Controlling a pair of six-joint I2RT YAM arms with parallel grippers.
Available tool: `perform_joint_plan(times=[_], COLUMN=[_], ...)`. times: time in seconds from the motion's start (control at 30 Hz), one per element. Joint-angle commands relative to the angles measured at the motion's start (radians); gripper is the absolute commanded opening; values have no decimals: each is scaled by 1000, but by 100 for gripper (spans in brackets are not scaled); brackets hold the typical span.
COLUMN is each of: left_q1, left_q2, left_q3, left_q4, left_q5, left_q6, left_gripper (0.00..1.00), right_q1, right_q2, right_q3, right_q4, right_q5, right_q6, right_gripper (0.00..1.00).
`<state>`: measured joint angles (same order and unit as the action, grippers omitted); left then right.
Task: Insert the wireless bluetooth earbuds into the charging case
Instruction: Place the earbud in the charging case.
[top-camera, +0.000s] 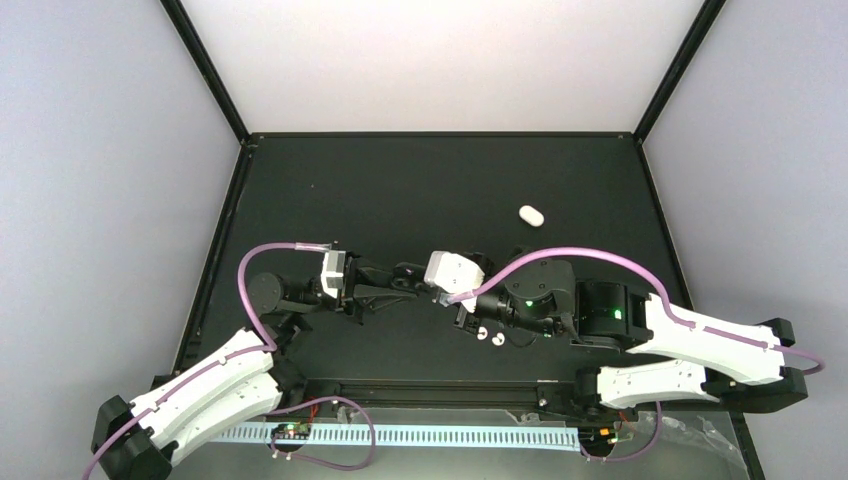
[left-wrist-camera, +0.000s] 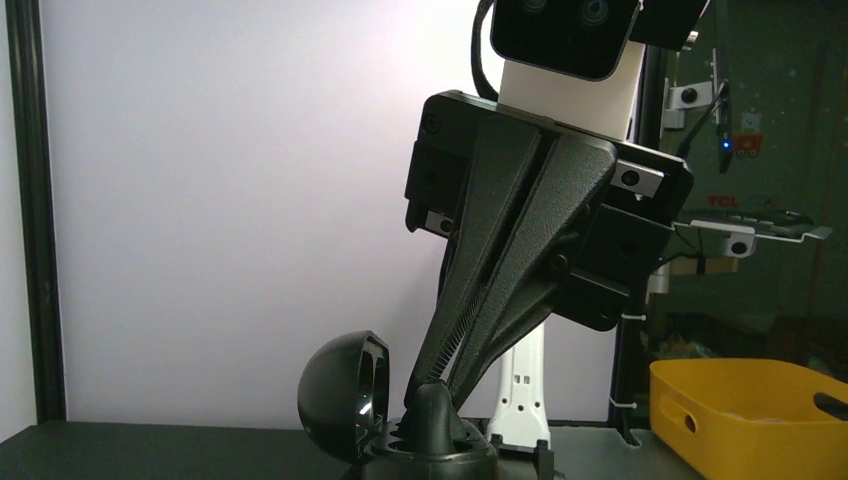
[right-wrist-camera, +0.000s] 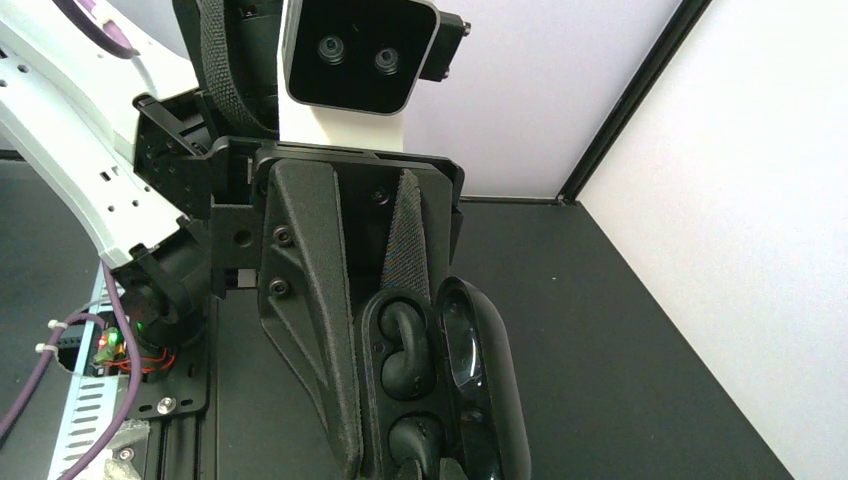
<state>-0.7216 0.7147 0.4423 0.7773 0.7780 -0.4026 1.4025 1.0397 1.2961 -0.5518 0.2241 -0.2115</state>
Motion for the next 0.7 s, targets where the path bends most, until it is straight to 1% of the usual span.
perform_joint_plan(times=[0.0, 0.23, 0.67], left_q1=[-5, -4, -5], left_q2=[-3, -3, -6], left_q3=[10, 6, -6], left_q4=[78, 62, 53], left_q5=[3, 4, 3], left_q6=[-6, 7, 10], left_gripper=[2, 1, 2], right_q1=[7, 7, 7], right_q2=[4, -13, -40], right_q3=[14, 20, 30], right_q4=[-44, -31, -2], right_q5=[-39, -46, -53], right_q6=[1, 13, 35], right_gripper=[3, 13, 21])
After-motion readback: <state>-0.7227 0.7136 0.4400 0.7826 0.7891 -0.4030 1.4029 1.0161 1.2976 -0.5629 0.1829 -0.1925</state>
